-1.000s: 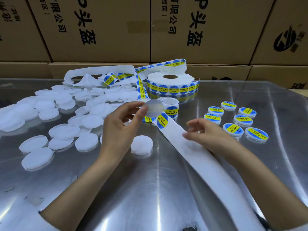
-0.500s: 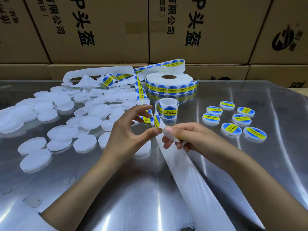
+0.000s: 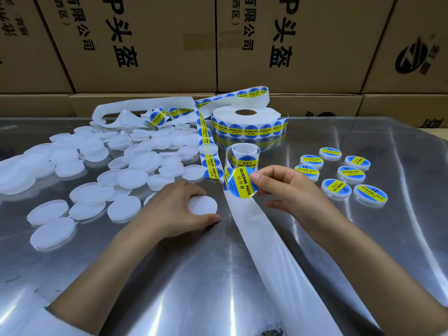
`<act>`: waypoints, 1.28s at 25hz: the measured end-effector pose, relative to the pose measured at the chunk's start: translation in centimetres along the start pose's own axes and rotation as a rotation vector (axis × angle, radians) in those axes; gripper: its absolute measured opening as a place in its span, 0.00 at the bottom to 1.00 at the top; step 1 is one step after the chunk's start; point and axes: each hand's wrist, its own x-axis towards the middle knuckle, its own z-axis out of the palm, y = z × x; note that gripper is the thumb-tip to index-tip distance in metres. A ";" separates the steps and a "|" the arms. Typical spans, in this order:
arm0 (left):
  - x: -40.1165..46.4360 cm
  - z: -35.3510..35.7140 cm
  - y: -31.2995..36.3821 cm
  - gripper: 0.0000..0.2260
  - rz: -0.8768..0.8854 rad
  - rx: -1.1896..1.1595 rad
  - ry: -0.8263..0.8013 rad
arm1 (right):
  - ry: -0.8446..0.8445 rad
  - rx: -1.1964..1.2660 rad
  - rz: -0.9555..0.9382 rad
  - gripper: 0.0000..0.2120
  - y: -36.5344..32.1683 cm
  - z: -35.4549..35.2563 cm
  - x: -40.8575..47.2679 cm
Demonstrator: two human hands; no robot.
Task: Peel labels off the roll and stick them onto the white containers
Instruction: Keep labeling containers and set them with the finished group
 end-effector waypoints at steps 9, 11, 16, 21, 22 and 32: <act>-0.6 0.3 3.1 0.37 0.344 -0.513 0.258 | 0.041 0.078 0.007 0.05 0.4 0.5 -0.1; -0.9 0.4 3.7 0.39 0.388 -0.543 0.264 | 0.014 0.072 0.014 0.05 0.4 0.8 -0.1; -1.2 0.5 4.4 0.42 0.415 -0.533 0.255 | -0.009 0.095 0.037 0.07 0.3 0.9 -0.3; -1.3 0.5 4.5 0.43 0.414 -0.542 0.260 | -0.019 0.091 0.033 0.09 0.2 0.8 -0.4; -1.4 0.4 4.5 0.43 0.408 -0.549 0.261 | -0.020 0.095 0.031 0.09 0.2 0.8 -0.4; -1.6 0.3 5.0 0.42 0.370 -0.601 0.288 | -0.020 0.082 -0.048 0.10 0.5 0.8 -0.1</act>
